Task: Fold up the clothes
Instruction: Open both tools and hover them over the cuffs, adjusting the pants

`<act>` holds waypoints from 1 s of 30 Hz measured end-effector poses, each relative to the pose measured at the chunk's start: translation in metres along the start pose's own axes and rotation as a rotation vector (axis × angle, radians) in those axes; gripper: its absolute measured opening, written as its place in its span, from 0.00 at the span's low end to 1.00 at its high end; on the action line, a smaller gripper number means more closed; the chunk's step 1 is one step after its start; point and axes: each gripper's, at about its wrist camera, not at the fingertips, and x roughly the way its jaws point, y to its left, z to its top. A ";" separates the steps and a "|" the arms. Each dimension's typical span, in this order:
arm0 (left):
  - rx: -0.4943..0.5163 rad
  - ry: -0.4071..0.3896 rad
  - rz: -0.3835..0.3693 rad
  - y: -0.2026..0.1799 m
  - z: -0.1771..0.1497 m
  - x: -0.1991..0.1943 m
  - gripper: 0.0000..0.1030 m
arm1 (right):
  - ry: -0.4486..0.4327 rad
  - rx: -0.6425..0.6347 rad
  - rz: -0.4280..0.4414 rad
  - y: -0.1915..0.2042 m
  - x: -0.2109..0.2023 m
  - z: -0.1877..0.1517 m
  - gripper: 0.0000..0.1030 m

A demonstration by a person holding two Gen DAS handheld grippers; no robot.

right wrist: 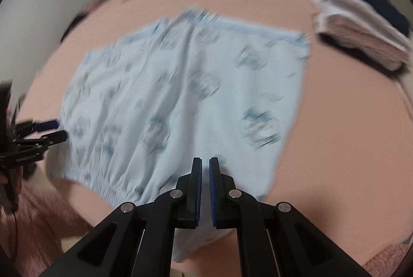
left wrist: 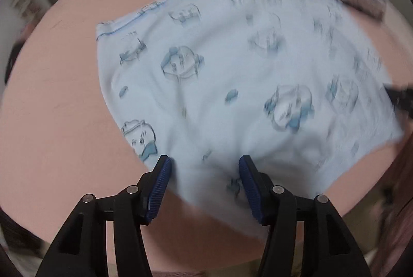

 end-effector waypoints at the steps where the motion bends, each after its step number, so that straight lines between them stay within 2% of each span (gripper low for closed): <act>1: 0.016 0.009 0.007 0.000 -0.004 0.001 0.53 | 0.027 -0.022 -0.026 0.002 0.006 -0.003 0.04; 7: 0.022 0.111 -0.001 0.022 -0.015 -0.007 0.55 | 0.038 -0.037 -0.131 -0.016 -0.008 -0.021 0.04; 9: 0.003 0.075 0.012 0.029 -0.012 -0.018 0.54 | 0.035 -0.025 -0.146 -0.023 -0.015 -0.027 0.04; 10: -0.020 0.028 0.011 0.033 -0.008 -0.026 0.54 | 0.026 -0.008 -0.140 -0.025 -0.019 -0.027 0.04; 14: -0.101 -0.064 -0.012 0.035 0.007 -0.029 0.54 | -0.076 0.048 -0.054 -0.024 -0.038 -0.014 0.06; 18: -0.110 0.013 0.047 0.024 0.004 -0.001 0.55 | -0.052 0.042 -0.008 -0.010 -0.024 0.003 0.12; 20: -0.121 0.039 0.087 0.031 -0.004 -0.001 0.55 | -0.006 0.036 -0.032 -0.004 -0.004 0.007 0.12; 24: -0.128 0.071 0.156 0.044 -0.021 -0.006 0.56 | 0.018 0.047 -0.104 -0.014 -0.008 -0.001 0.11; 26: -0.170 0.060 0.141 0.051 -0.026 -0.014 0.55 | 0.022 0.056 -0.151 -0.021 -0.013 -0.006 0.11; 29: -0.197 -0.017 0.147 0.049 -0.025 -0.029 0.55 | -0.024 0.087 -0.140 -0.025 -0.025 -0.005 0.12; 30: -0.208 -0.038 0.116 0.046 -0.024 -0.031 0.55 | -0.046 0.091 -0.135 -0.024 -0.029 -0.004 0.12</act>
